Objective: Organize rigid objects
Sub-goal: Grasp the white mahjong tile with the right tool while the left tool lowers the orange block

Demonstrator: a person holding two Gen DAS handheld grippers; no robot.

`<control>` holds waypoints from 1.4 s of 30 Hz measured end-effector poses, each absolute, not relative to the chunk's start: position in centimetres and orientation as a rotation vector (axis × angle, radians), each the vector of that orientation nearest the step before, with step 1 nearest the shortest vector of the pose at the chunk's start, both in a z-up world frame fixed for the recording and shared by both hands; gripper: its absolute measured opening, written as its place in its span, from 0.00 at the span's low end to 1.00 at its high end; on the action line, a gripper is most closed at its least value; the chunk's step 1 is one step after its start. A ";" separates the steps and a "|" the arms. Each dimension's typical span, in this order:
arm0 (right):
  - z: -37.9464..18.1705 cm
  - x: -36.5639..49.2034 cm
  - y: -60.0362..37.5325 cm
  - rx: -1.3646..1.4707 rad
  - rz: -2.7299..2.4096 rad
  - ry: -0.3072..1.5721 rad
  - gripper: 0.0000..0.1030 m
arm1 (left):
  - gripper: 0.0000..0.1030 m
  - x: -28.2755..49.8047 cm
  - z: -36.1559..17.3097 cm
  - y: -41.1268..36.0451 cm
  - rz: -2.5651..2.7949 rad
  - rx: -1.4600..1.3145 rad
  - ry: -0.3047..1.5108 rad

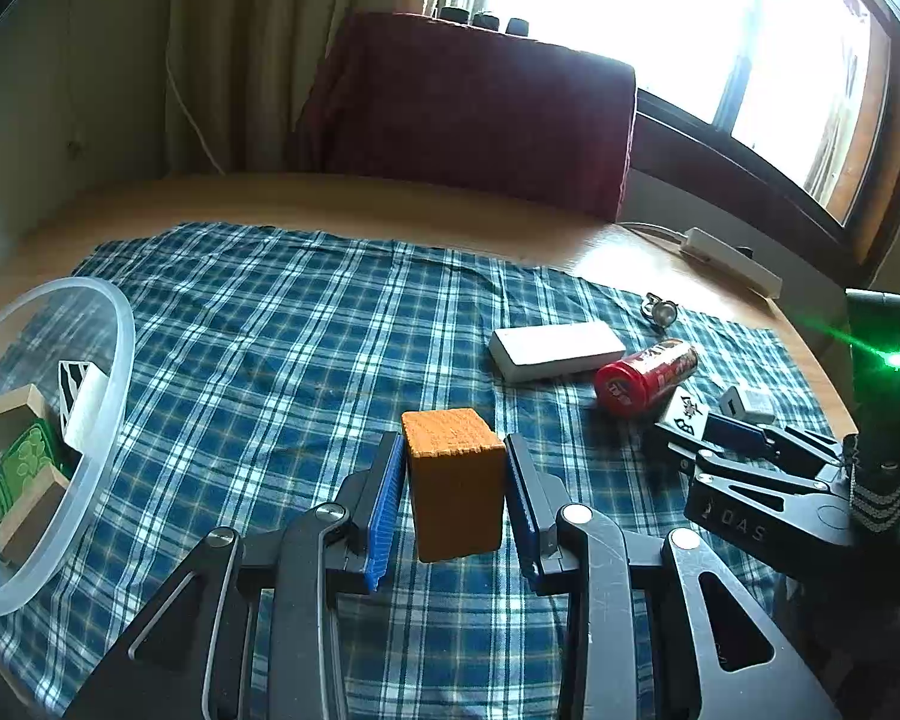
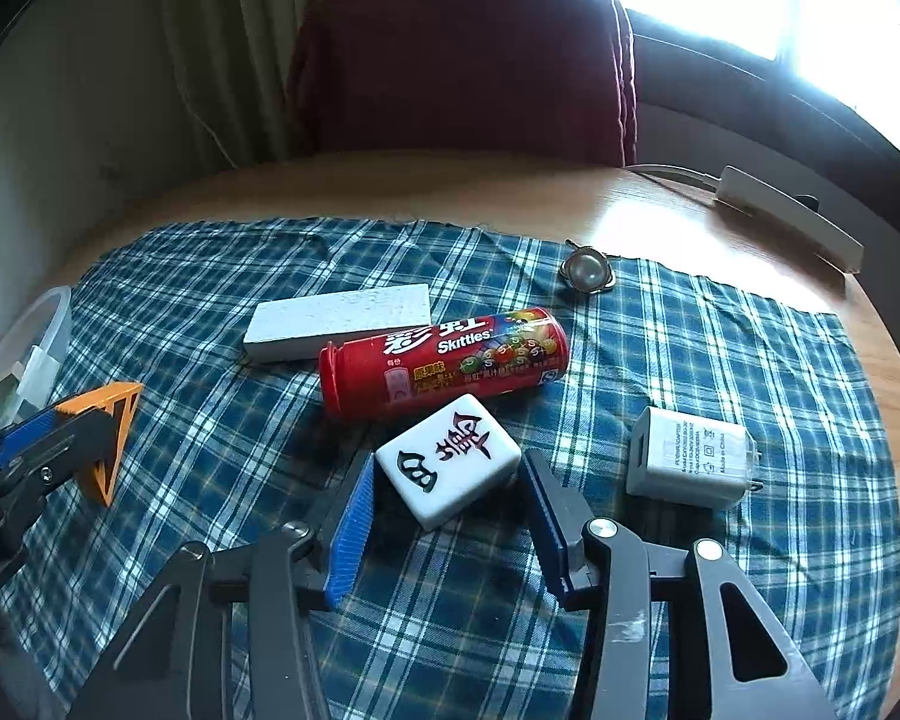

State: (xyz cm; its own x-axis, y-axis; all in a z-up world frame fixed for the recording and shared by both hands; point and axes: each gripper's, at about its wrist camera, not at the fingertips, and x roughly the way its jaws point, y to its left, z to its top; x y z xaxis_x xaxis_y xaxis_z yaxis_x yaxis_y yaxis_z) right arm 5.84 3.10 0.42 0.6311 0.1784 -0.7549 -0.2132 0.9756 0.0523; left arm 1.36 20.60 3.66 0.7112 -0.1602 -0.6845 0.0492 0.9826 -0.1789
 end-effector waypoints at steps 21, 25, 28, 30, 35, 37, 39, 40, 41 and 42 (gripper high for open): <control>2.2 1.7 4.7 0.065 0.292 0.813 0.48 | 0.33 0.6 4.8 21.7 -0.089 -0.198 0.712; 2.3 1.1 5.3 0.090 0.308 0.810 0.48 | 0.33 0.3 5.1 22.3 -0.067 -0.203 0.687; 2.2 0.8 5.7 0.101 0.320 0.813 0.48 | 0.33 0.0 5.5 23.0 -0.043 -0.204 0.661; 2.1 0.5 5.8 0.105 0.325 0.813 0.48 | 0.33 -0.3 5.8 23.5 -0.023 -0.203 0.642; 2.2 0.2 6.3 0.107 0.332 0.807 0.48 | 0.33 -0.4 5.9 24.7 -0.006 -0.219 0.633; 2.1 0.2 6.2 0.106 0.324 0.807 0.48 | 0.33 -0.4 5.9 24.9 -0.012 -0.225 0.635; 2.0 0.3 6.1 0.112 0.320 0.811 0.48 | 0.34 -0.4 5.9 25.1 -0.022 -0.230 0.636; 2.0 0.4 6.0 0.114 0.316 0.812 0.48 | 0.34 -0.4 5.9 25.1 -0.027 -0.231 0.640; 2.0 0.4 6.0 0.114 0.316 0.813 0.48 | 0.34 -0.4 5.8 25.0 -0.033 -0.230 0.644; 1.9 0.4 6.0 0.114 0.316 0.814 0.48 | 0.35 -0.3 5.7 25.0 -0.038 -0.225 0.651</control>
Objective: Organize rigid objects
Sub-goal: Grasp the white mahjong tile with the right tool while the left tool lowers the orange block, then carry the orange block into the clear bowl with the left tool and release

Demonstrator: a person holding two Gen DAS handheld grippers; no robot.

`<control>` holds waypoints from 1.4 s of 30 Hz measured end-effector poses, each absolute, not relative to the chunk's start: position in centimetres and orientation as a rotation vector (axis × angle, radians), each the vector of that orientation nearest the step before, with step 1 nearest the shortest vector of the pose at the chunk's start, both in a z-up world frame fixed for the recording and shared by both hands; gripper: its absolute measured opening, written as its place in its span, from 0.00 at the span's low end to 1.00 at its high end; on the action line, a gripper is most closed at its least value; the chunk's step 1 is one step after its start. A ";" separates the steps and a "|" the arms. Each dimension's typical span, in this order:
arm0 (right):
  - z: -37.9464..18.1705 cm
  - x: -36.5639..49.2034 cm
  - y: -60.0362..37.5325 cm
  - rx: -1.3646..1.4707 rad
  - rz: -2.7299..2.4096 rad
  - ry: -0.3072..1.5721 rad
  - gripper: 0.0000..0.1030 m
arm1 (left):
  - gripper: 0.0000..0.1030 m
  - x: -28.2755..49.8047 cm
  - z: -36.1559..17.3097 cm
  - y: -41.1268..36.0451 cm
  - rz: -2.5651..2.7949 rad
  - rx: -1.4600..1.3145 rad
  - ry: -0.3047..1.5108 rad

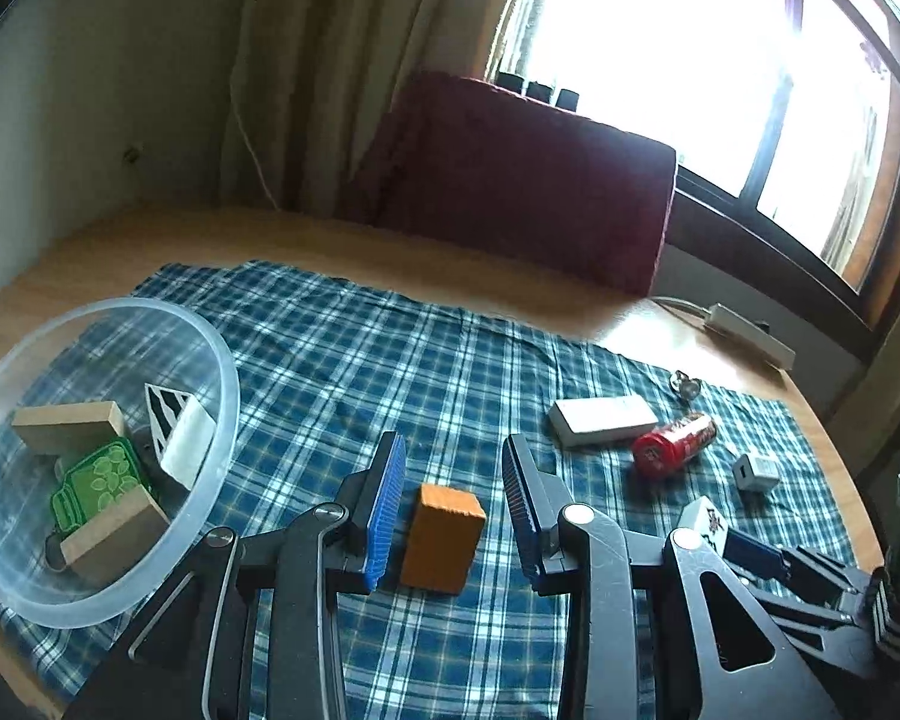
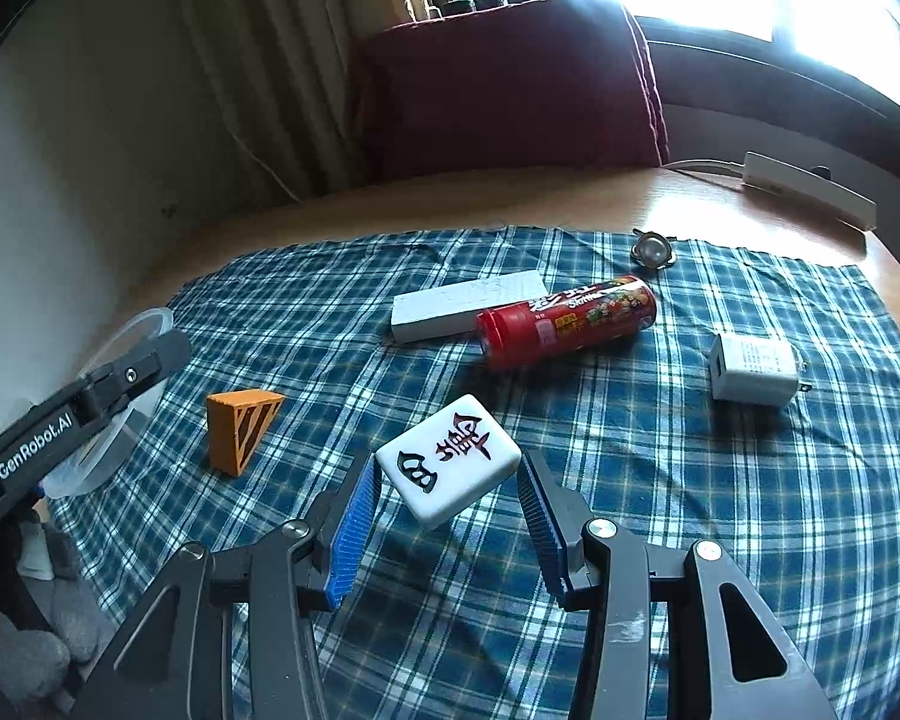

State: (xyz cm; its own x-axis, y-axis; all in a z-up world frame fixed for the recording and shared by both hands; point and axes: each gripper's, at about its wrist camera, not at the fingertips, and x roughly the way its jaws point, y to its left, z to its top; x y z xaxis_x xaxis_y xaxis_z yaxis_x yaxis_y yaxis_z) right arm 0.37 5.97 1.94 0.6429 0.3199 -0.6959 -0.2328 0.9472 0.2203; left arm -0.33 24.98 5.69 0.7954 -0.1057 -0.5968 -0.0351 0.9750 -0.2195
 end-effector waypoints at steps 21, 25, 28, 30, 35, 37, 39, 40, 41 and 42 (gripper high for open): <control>1.5 0.4 6.1 0.114 0.338 0.837 0.49 | 0.55 2.8 1.3 23.5 -0.113 -0.221 0.897; 1.4 0.2 6.3 0.108 0.350 0.840 0.49 | 0.50 3.4 1.2 23.3 -0.123 -0.211 0.904; 1.5 0.1 6.4 0.106 0.353 0.837 0.49 | 0.32 3.5 1.1 23.1 -0.139 -0.203 0.906; 1.6 0.0 6.3 0.107 0.353 0.833 0.49 | 0.32 3.3 1.3 23.0 -0.138 -0.202 0.894; 1.6 0.0 6.4 0.103 0.350 0.827 0.49 | 0.32 2.3 2.4 23.5 -0.116 -0.199 0.815; 1.6 -0.1 6.4 0.104 0.350 0.828 0.49 | 0.32 1.6 3.3 23.5 -0.096 -0.184 0.761; 1.6 0.0 6.4 0.104 0.348 0.829 0.49 | 0.32 1.0 4.1 23.7 -0.074 -0.175 0.713; 1.6 0.0 6.4 0.104 0.347 0.829 0.49 | 0.32 0.7 4.5 24.0 -0.061 -0.175 0.689; 1.6 0.0 6.4 0.103 0.347 0.829 0.49 | 0.32 0.5 4.8 24.3 -0.050 -0.179 0.671; 1.6 0.0 6.4 0.102 0.346 0.830 0.49 | 0.32 0.3 5.2 24.6 -0.038 -0.184 0.652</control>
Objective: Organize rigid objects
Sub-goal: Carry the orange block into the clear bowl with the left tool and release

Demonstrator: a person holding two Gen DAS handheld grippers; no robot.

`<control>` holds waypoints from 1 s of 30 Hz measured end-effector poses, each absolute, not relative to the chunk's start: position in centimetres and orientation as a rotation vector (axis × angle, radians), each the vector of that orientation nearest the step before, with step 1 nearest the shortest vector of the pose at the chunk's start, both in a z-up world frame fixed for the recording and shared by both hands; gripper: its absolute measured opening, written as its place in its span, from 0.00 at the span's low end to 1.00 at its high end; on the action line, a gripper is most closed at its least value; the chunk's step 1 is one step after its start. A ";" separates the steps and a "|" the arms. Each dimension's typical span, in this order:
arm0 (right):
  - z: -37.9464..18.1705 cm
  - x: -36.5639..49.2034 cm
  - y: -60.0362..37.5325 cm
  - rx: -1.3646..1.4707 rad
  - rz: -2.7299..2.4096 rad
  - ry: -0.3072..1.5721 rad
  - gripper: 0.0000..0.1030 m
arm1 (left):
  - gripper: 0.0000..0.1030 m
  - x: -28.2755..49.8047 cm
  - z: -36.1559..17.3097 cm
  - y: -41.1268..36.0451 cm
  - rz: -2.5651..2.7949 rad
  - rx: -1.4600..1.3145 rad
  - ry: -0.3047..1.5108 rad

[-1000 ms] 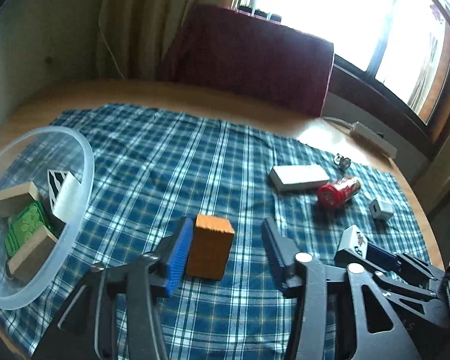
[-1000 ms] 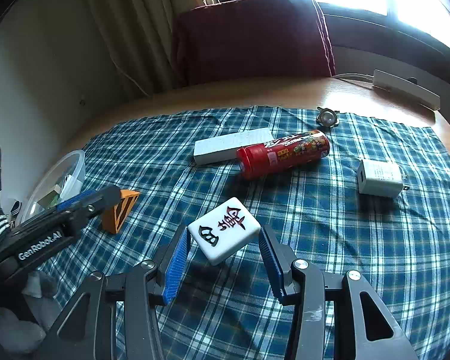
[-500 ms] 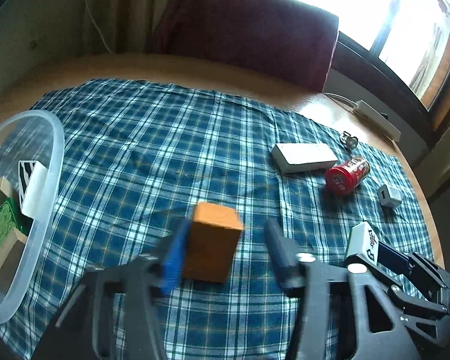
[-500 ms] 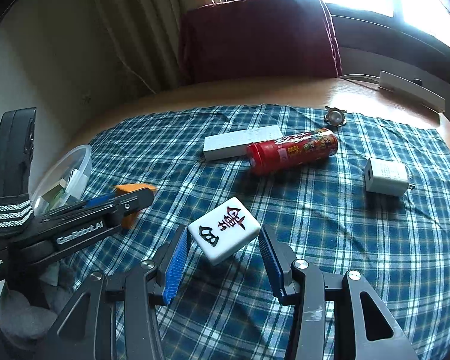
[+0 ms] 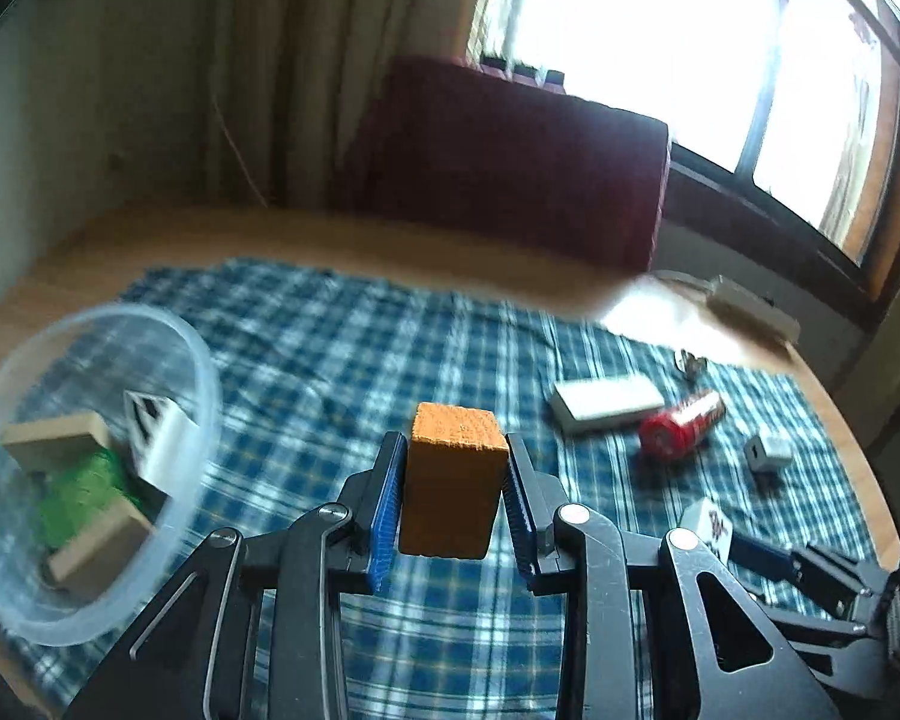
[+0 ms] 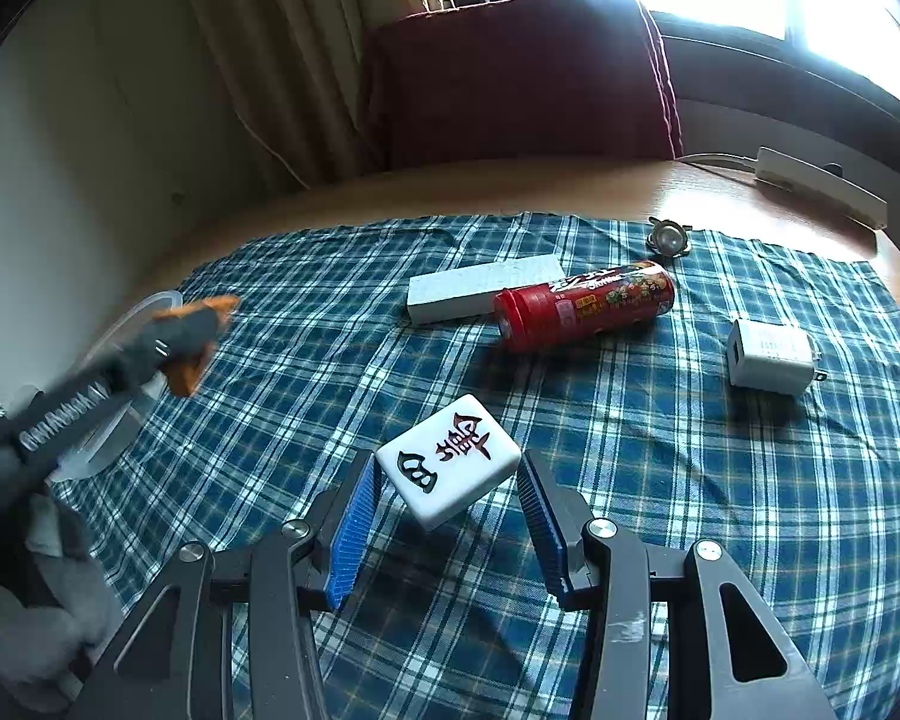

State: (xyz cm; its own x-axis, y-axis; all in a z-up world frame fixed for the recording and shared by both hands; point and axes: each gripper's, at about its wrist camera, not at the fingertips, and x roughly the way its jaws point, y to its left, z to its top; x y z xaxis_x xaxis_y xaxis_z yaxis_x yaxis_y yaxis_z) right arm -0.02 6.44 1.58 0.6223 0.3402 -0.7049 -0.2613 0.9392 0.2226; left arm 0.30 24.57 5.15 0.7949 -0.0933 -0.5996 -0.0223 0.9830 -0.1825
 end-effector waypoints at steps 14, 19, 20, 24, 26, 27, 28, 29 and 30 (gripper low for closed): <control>0.8 0.5 6.5 0.094 0.333 0.851 0.49 | 0.32 -2.2 7.8 30.7 0.145 -0.251 0.498; 0.6 0.5 6.7 0.092 0.330 0.851 0.49 | 0.32 -2.6 7.8 33.5 0.228 -0.260 0.478; 0.7 0.5 6.7 0.093 0.330 0.851 0.49 | 0.32 -2.7 7.8 33.9 0.241 -0.262 0.477; 0.6 0.5 6.7 0.093 0.328 0.849 0.49 | 0.32 -3.0 7.4 36.0 0.299 -0.271 0.473; 0.6 0.5 6.7 0.094 0.326 0.846 0.49 | 0.32 -3.2 7.3 36.6 0.316 -0.276 0.471; 0.6 0.5 6.7 0.095 0.324 0.844 0.49 | 0.32 -3.3 7.3 36.8 0.323 -0.278 0.470; 0.6 0.5 6.7 0.096 0.322 0.842 0.49 | 0.36 -3.4 7.2 37.1 0.335 -0.284 0.464; 0.6 0.5 6.7 0.097 0.320 0.840 0.49 | 0.41 -3.4 7.2 37.3 0.341 -0.293 0.461; 0.6 0.5 6.7 0.097 0.320 0.839 0.49 | 0.58 -3.6 7.1 37.6 0.348 -0.308 0.458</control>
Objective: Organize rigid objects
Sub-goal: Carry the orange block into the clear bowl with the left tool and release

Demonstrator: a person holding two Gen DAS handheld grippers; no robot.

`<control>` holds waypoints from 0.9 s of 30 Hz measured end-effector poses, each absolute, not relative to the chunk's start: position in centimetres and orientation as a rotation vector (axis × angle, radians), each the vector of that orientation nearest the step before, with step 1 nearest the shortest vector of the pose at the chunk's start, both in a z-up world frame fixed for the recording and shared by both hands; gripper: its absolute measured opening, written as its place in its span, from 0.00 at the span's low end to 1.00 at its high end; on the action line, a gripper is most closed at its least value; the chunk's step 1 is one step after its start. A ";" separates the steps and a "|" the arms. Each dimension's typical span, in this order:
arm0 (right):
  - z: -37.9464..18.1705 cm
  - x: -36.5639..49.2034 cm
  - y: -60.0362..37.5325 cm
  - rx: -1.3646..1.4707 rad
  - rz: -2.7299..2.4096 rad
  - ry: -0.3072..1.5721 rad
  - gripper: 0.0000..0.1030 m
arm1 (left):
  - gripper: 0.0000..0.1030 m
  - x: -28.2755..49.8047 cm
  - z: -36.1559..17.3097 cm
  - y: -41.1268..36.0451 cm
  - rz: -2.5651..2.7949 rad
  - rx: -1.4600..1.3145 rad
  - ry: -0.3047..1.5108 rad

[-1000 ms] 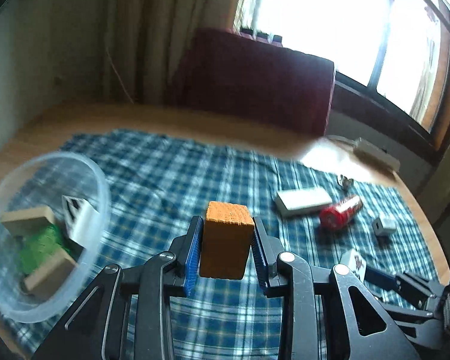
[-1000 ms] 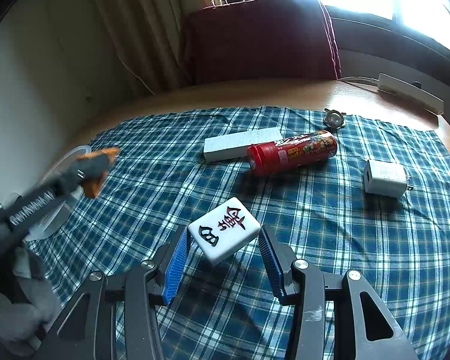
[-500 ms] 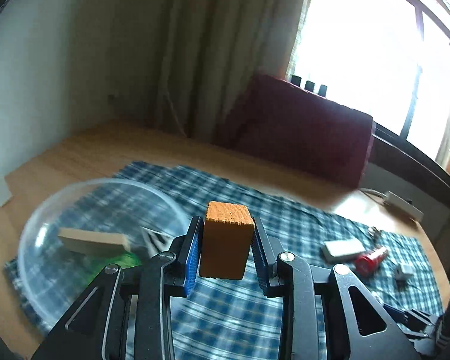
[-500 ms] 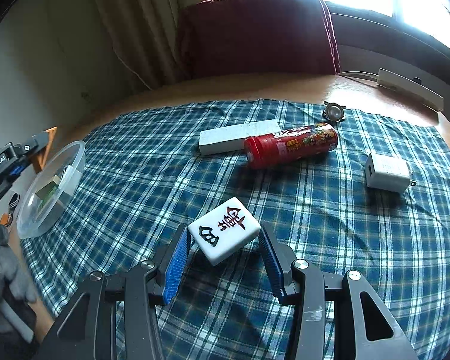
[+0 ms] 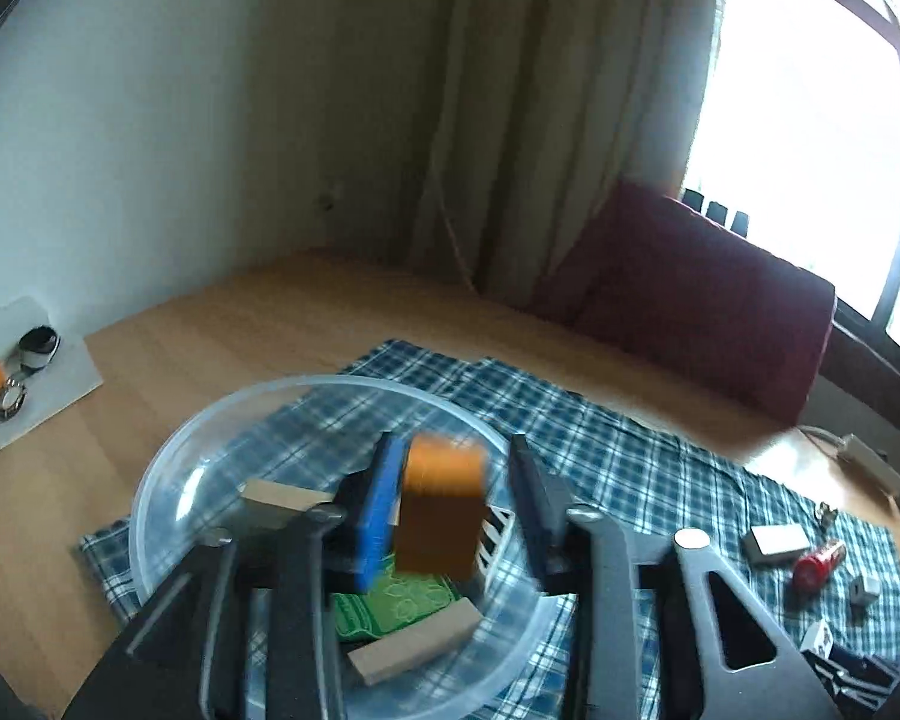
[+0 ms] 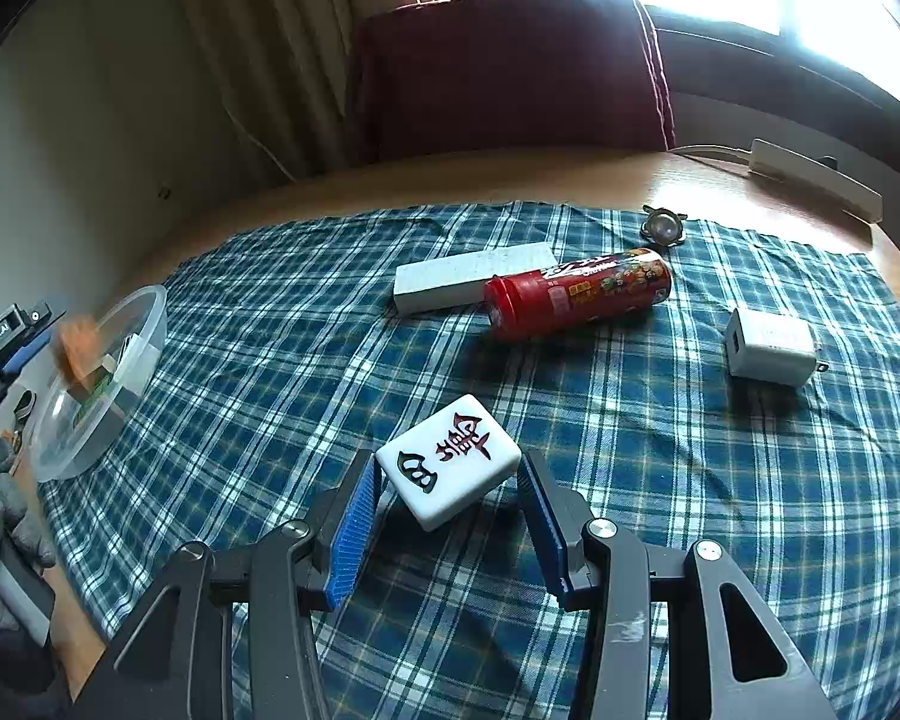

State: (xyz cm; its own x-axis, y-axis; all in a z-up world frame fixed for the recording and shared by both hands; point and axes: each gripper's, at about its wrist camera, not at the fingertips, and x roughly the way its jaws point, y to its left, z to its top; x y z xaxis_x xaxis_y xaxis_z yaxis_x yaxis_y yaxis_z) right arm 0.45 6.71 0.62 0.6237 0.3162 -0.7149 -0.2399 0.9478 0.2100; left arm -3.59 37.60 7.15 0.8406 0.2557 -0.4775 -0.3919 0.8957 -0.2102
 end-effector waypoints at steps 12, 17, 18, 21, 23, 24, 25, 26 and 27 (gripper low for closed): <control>1.4 -0.5 7.2 0.129 0.339 0.809 0.49 | 0.75 -4.9 7.6 37.7 0.374 -0.279 0.401; 1.8 -0.6 8.8 0.124 0.367 0.812 0.49 | 0.76 -5.4 7.2 38.6 0.394 -0.284 0.405; 2.0 -0.6 9.3 0.122 0.380 0.813 0.49 | 0.76 -5.5 7.1 38.8 0.395 -0.289 0.404; 2.5 -0.5 10.8 0.118 0.416 0.819 0.49 | 0.76 -5.9 7.2 39.0 0.399 -0.303 0.391; 3.0 -0.3 12.2 0.106 0.453 0.821 0.49 | 0.77 -6.1 7.2 38.7 0.392 -0.296 0.381; 3.2 -0.2 12.6 0.099 0.462 0.819 0.49 | 0.79 -6.3 7.3 38.5 0.388 -0.291 0.372; 3.6 -0.1 13.6 0.085 0.480 0.813 0.49 | 0.82 -6.5 7.4 38.4 0.387 -0.288 0.364; 3.7 0.0 14.0 0.079 0.489 0.811 0.49 | 0.84 -6.8 7.5 38.3 0.384 -0.286 0.352; 4.1 0.1 14.9 0.069 0.511 0.809 0.49 | 0.87 -6.9 7.6 38.2 0.380 -0.286 0.344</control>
State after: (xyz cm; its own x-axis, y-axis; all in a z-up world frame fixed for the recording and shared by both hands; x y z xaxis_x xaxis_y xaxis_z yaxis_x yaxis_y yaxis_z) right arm 0.12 14.95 4.12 0.5763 0.4618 -0.6743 -0.4100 0.8771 0.2502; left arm -6.93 38.15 7.61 0.8726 0.3104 -0.3772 -0.4059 0.8903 -0.2063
